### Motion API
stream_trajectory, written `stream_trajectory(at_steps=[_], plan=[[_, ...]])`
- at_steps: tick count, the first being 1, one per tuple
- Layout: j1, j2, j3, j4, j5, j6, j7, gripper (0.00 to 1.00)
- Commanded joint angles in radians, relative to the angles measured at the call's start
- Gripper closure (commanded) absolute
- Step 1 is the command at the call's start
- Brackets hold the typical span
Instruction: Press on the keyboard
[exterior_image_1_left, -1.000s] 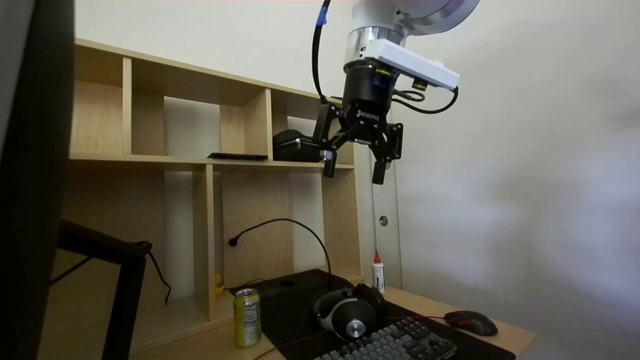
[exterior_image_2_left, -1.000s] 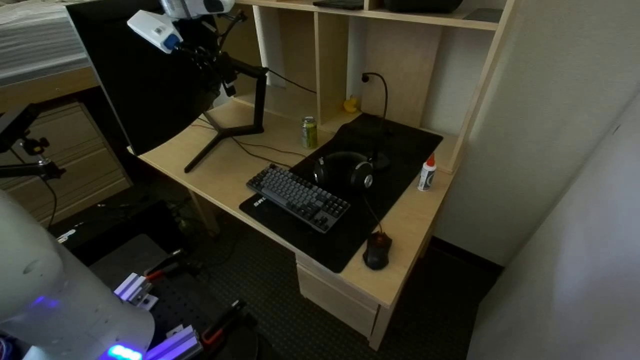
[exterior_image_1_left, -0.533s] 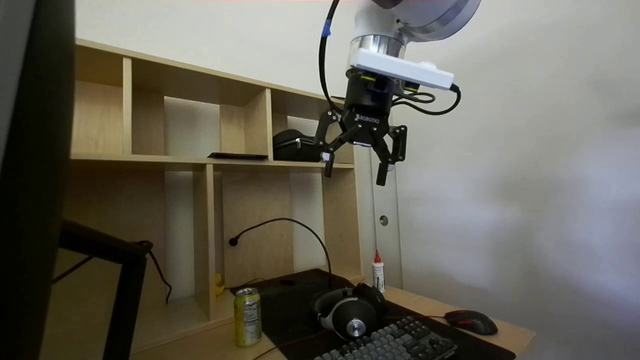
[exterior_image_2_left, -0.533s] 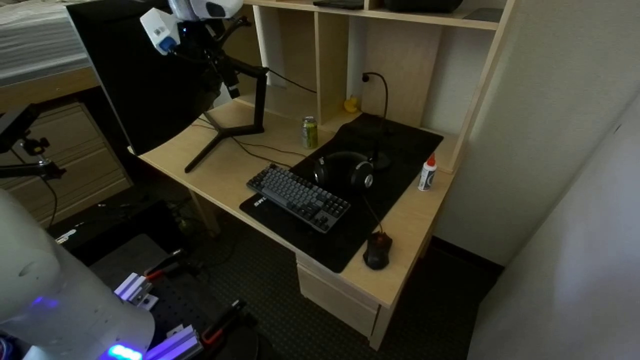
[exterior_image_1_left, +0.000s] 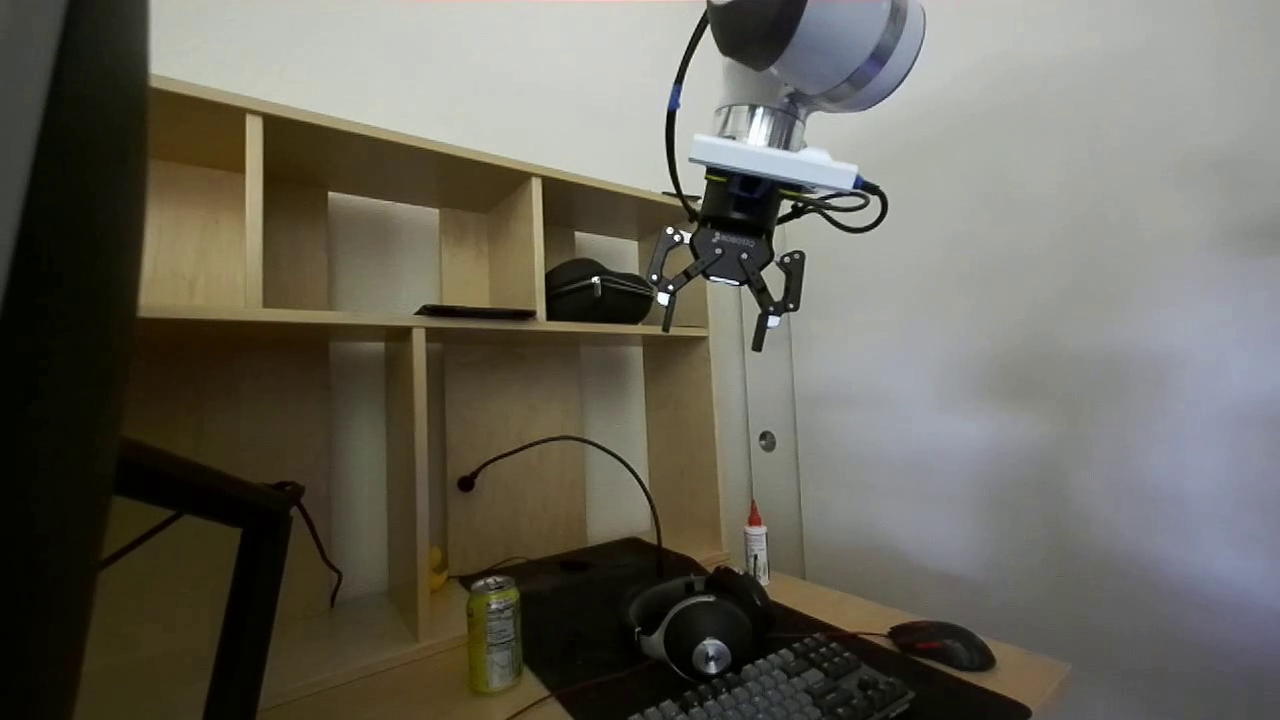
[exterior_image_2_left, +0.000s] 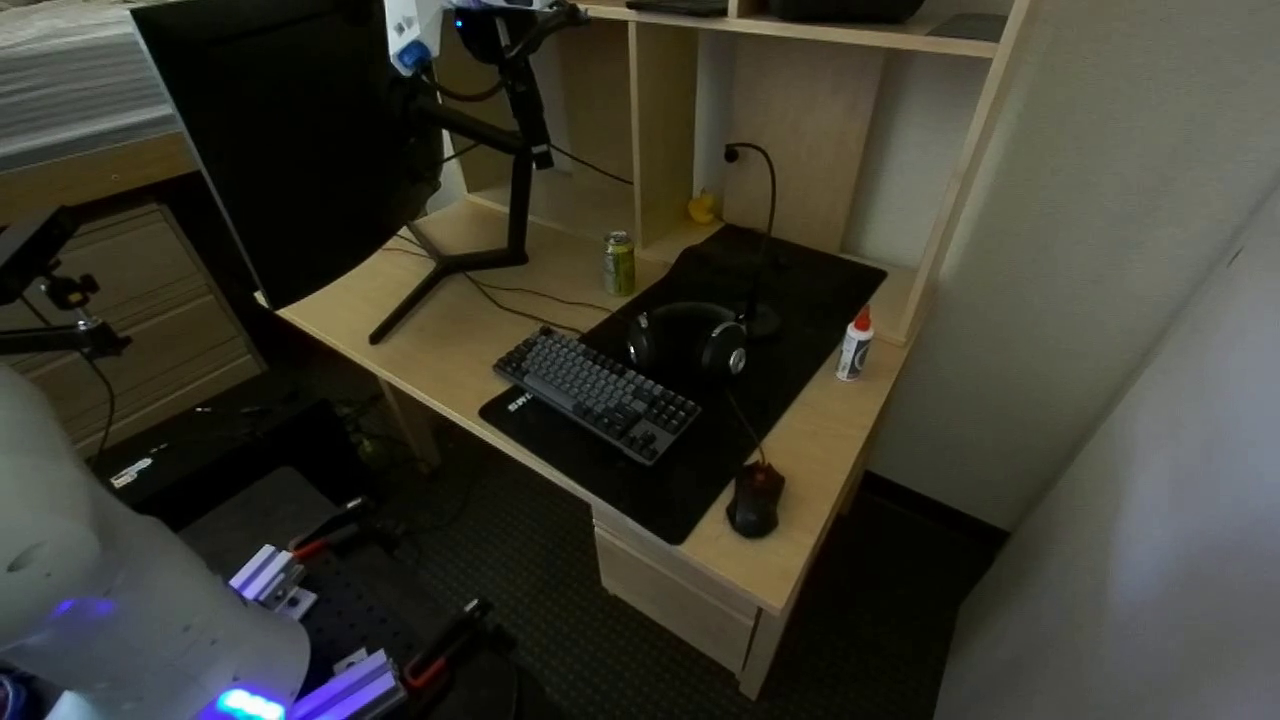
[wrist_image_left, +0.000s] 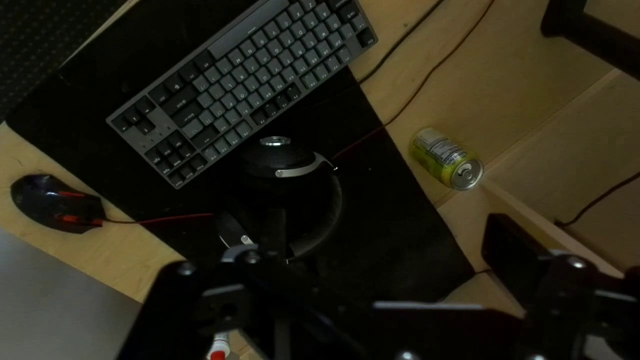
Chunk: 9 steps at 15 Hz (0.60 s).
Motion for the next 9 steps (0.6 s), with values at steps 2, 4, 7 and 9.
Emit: stream_trajectory(at_steps=[2, 4, 7, 9], plan=[[-0.002, 0.046, -0.022, 0.016, 0.032, -0.052, 0.020, 0.00], [0.006, 0.062, -0.030, -0.032, 0.040, -0.079, -0.004, 0.00], [0.015, 0.085, -0.038, -0.095, 0.060, -0.091, -0.044, 0.00], [0.004, 0.061, -0.047, -0.134, 0.053, -0.094, -0.037, 0.00]])
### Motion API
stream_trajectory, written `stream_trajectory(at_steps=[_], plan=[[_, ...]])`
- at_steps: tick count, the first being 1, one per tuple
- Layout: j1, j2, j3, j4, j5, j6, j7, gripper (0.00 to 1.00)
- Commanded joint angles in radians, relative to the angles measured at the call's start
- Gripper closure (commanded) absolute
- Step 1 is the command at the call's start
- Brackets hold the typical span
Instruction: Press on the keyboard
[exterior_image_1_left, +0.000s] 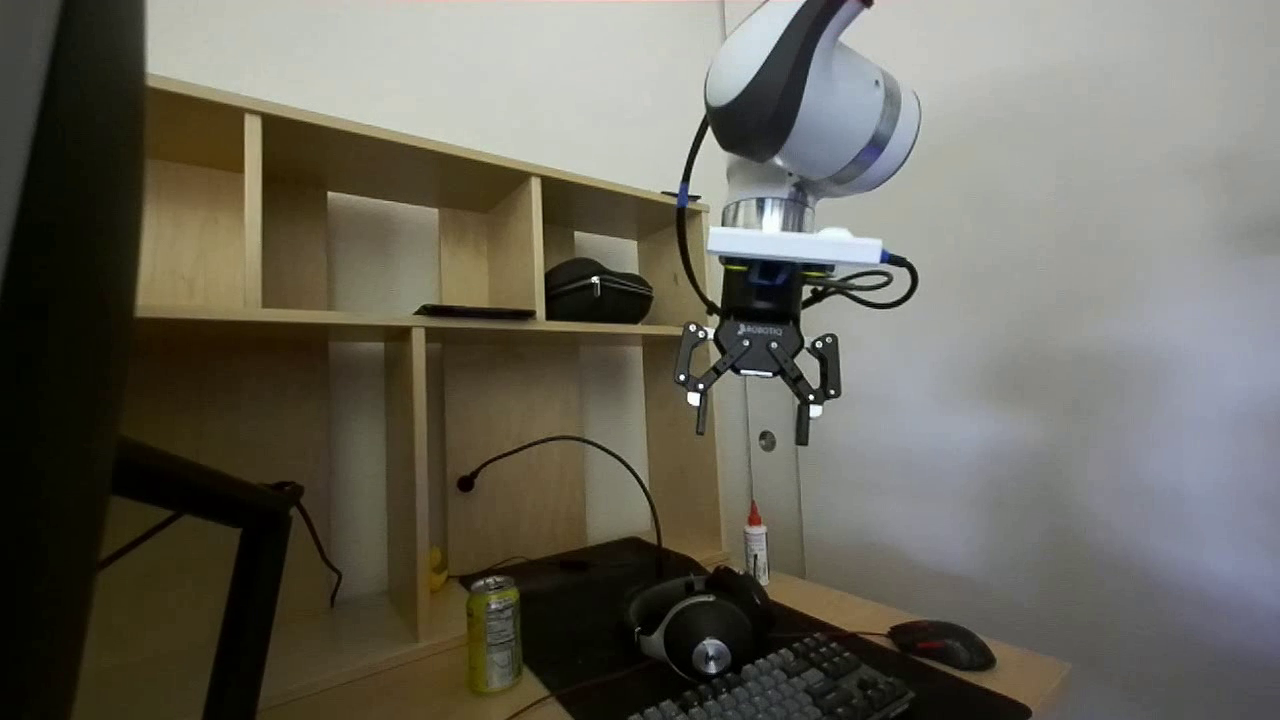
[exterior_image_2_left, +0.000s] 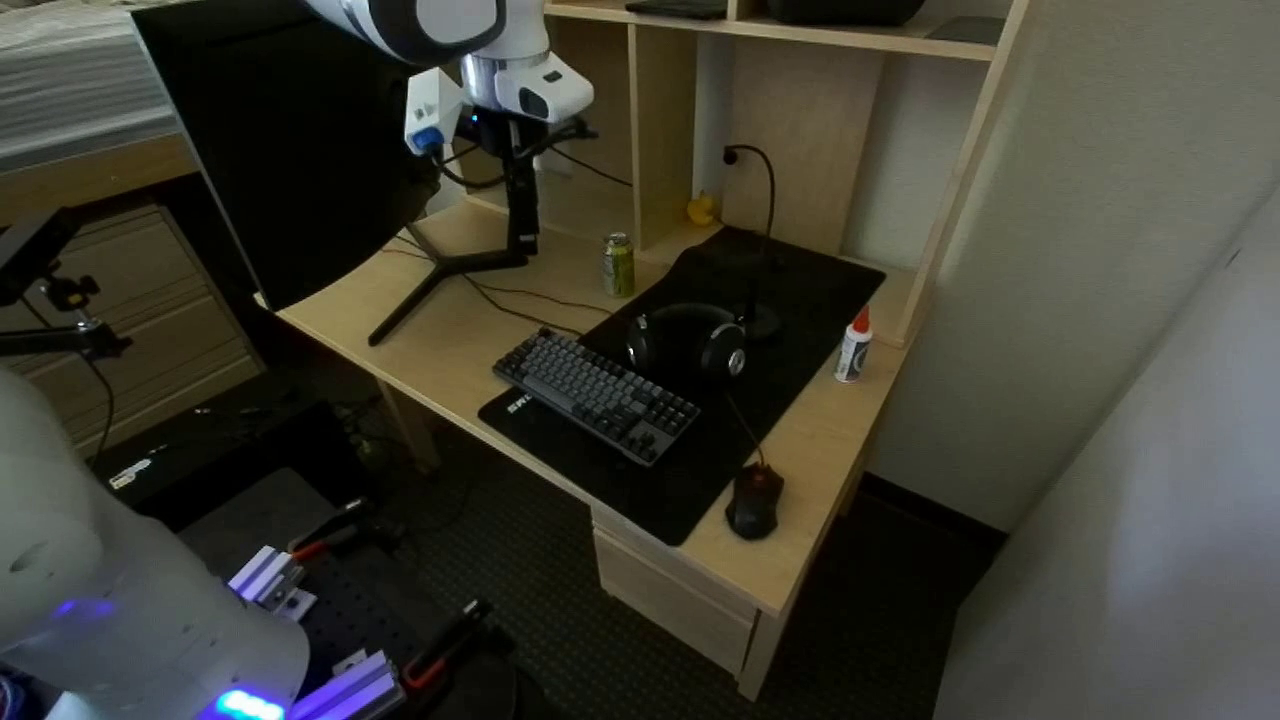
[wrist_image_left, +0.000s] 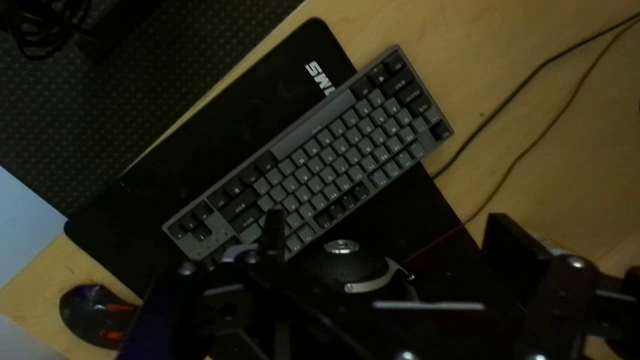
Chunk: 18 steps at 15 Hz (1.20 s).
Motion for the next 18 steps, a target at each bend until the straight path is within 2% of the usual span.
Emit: stream_trajectory(at_steps=[1, 5, 6, 11, 14, 15, 18], plan=[[0.005, 0.003, -0.008, -0.014, -0.001, -0.002, 0.001, 0.00], [0.002, -0.006, -0.017, -0.032, -0.001, -0.006, -0.001, 0.00], [0.002, 0.017, -0.006, -0.037, -0.031, -0.010, 0.020, 0.00], [0.052, 0.066, 0.016, -0.094, -0.020, 0.080, -0.092, 0.00], [0.071, 0.088, 0.020, -0.114, 0.007, 0.153, -0.092, 0.00], [0.066, 0.078, 0.016, -0.093, -0.015, 0.104, -0.067, 0.00], [0.074, 0.090, 0.017, -0.098, -0.011, 0.128, -0.067, 0.00]])
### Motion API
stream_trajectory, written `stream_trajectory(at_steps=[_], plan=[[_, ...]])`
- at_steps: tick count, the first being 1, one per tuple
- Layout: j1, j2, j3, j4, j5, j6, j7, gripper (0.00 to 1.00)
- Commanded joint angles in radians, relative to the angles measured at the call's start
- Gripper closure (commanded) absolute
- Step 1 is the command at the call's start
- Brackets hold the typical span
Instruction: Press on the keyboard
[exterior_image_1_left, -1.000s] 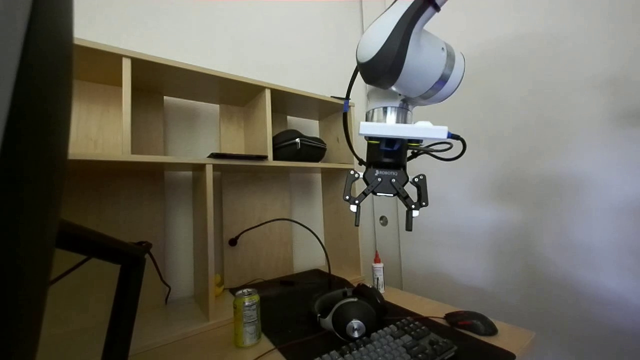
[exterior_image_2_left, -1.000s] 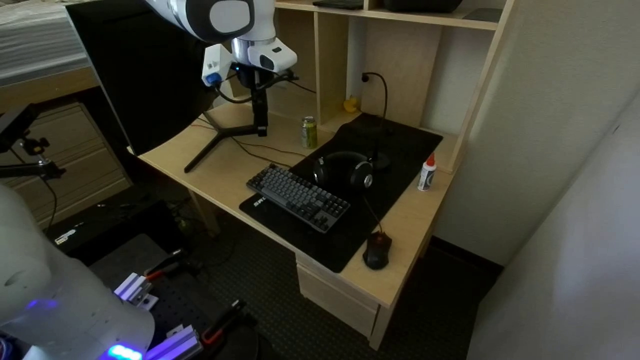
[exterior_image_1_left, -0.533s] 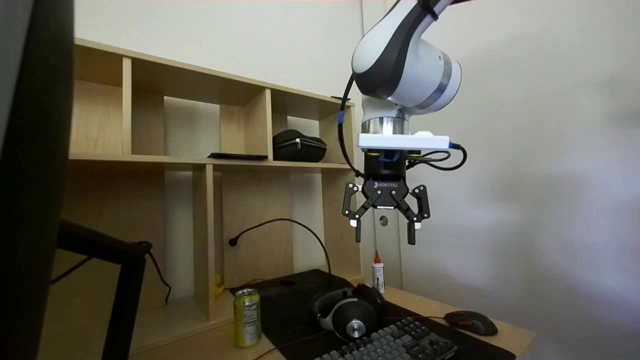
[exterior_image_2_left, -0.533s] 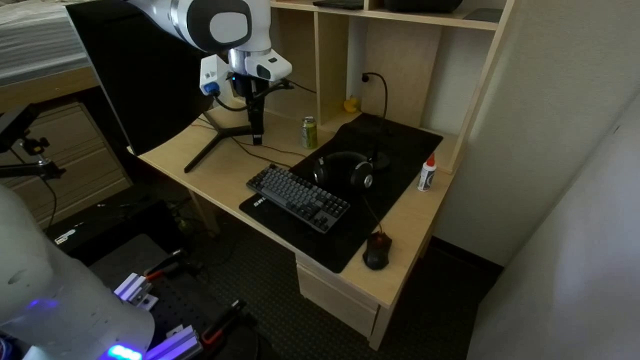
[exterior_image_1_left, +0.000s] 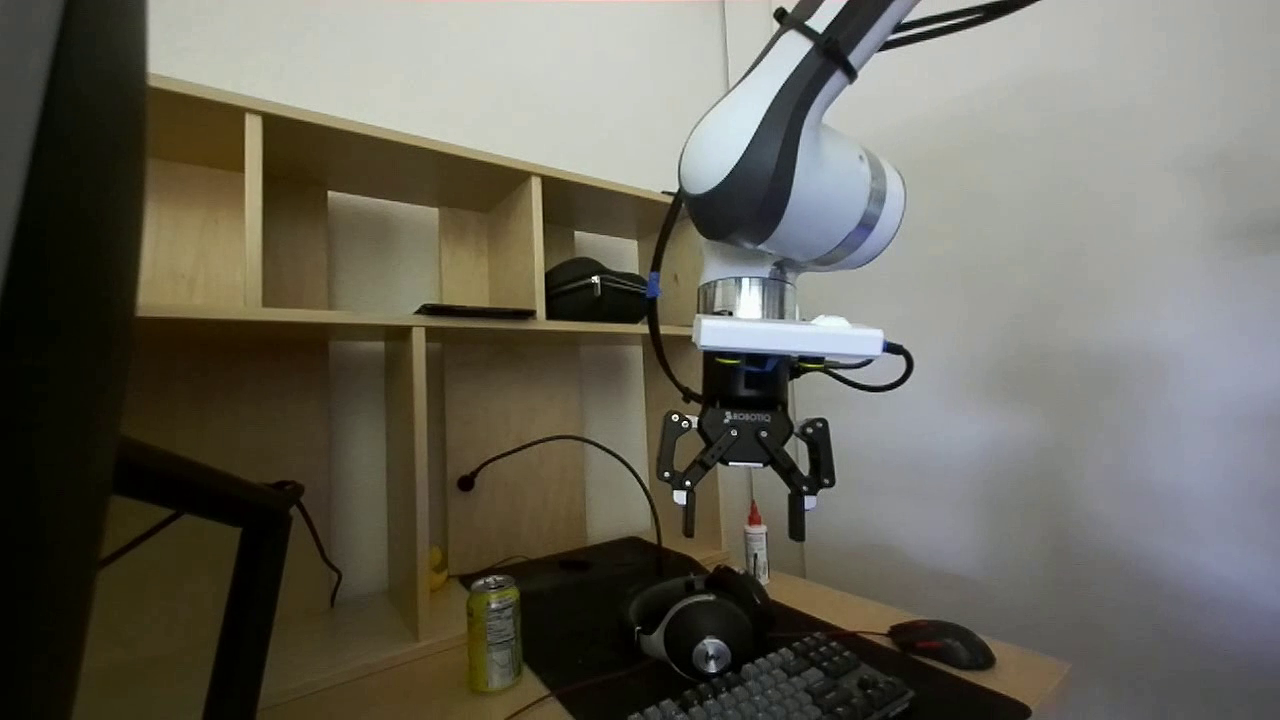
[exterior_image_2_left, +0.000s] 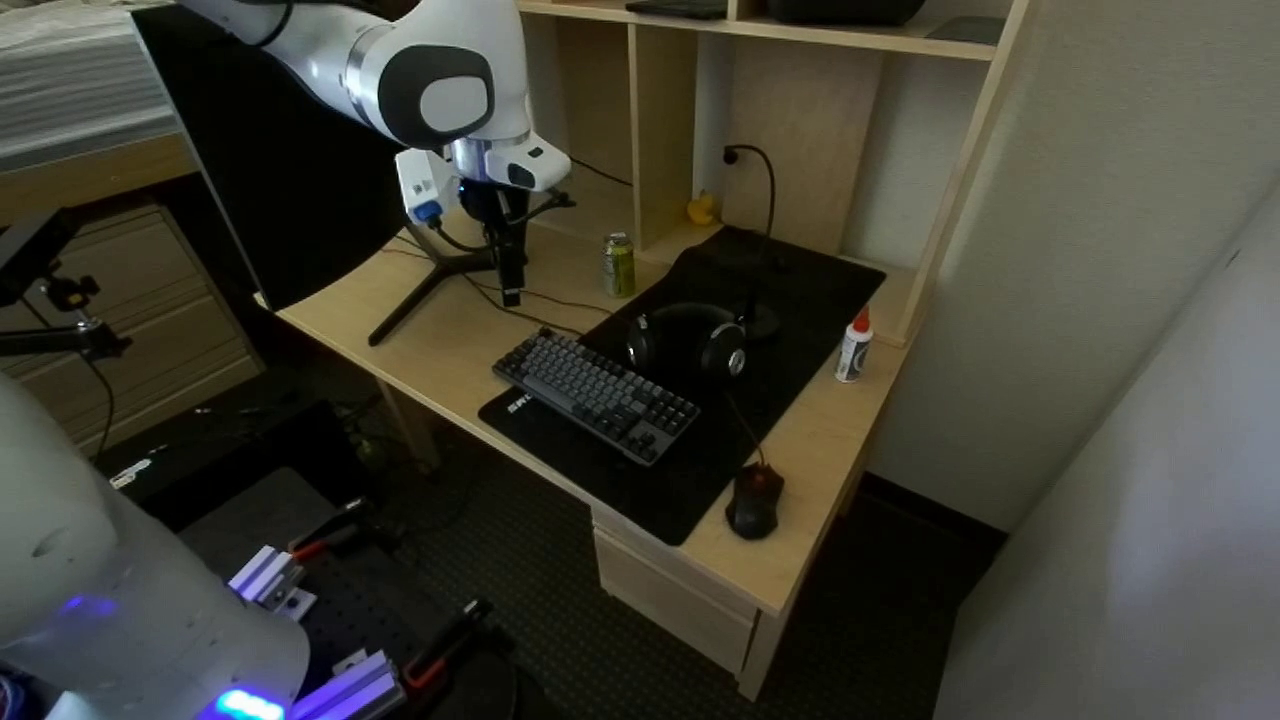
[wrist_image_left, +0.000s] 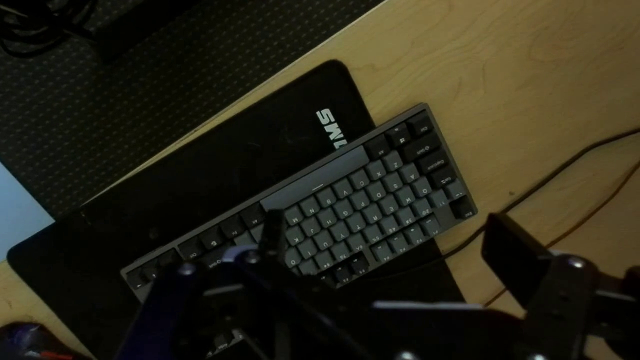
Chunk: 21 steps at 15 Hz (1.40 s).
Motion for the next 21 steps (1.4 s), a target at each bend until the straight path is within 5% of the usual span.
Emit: stream_trajectory(at_steps=[1, 5, 6, 10, 11, 15, 21], plan=[[0.002, 0.000, -0.002, 0.001, 0.000, -0.001, 0.000, 0.00], [0.011, 0.008, -0.008, -0.010, 0.042, 0.116, -0.118, 0.00], [0.058, 0.017, 0.048, 0.108, 0.052, 0.042, -0.027, 0.00], [0.121, 0.050, 0.099, 0.280, 0.142, 0.021, -0.012, 0.00], [0.103, 0.007, 0.082, 0.177, 0.115, 0.057, -0.034, 0.00], [0.113, 0.005, 0.086, 0.192, 0.116, 0.051, -0.014, 0.00], [0.116, 0.245, 0.076, 0.252, 0.199, 0.190, -0.026, 0.00]])
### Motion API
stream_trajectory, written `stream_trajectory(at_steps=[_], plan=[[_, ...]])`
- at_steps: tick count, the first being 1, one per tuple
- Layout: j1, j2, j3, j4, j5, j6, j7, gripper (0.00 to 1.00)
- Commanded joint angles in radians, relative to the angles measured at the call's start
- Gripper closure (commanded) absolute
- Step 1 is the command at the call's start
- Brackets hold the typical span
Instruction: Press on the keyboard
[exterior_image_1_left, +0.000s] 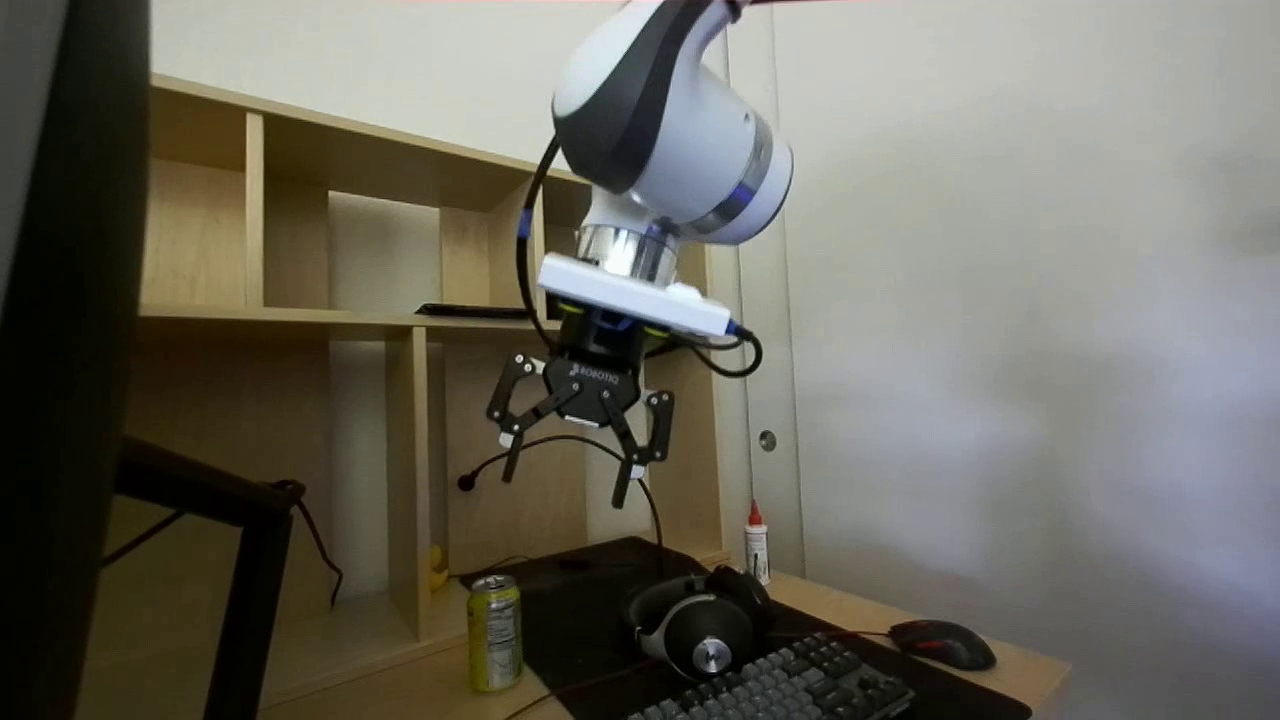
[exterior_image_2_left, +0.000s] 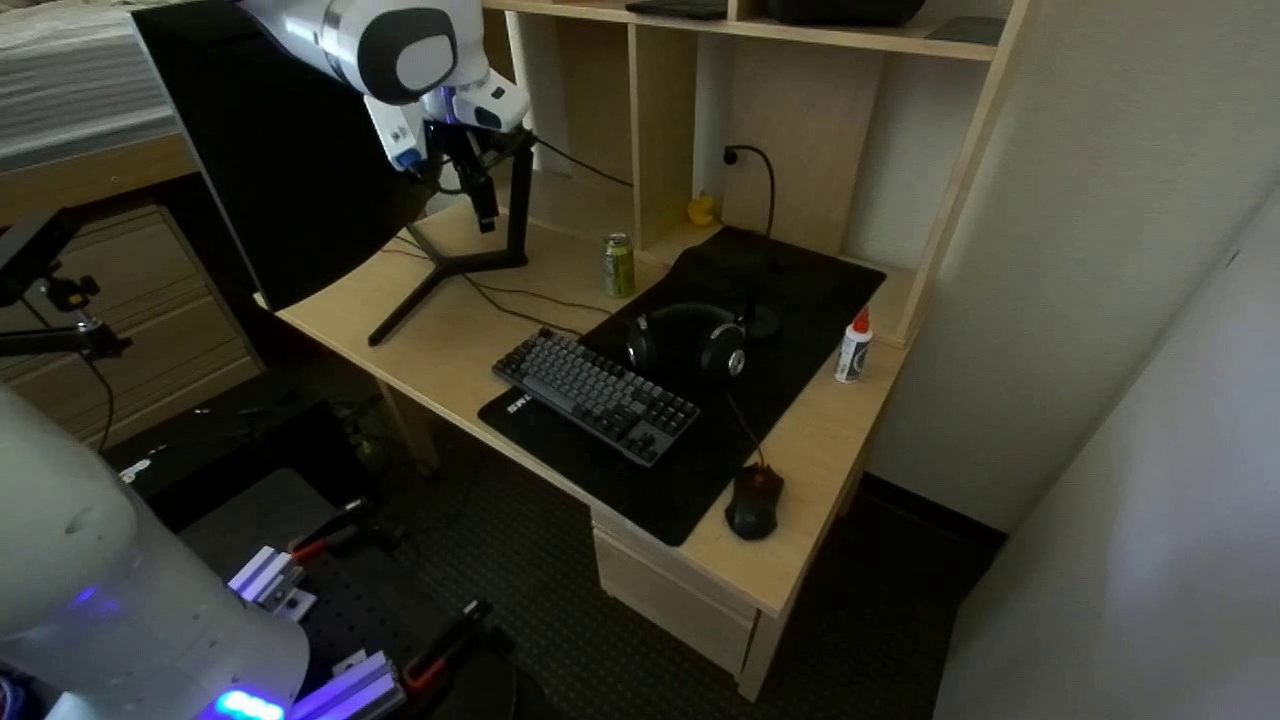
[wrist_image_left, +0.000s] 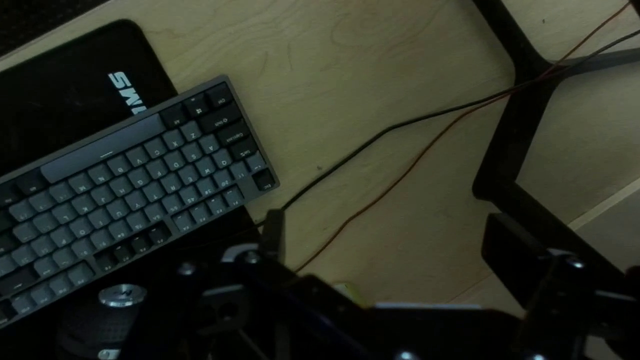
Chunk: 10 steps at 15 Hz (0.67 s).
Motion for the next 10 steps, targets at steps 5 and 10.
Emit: stream_trajectory(at_steps=[5, 10], plan=[[0.010, 0.176, -0.011, 0.061, 0.071, 0.101, -0.006, 0.00], [0.010, 0.196, -0.012, 0.084, 0.075, 0.106, -0.006, 0.00]])
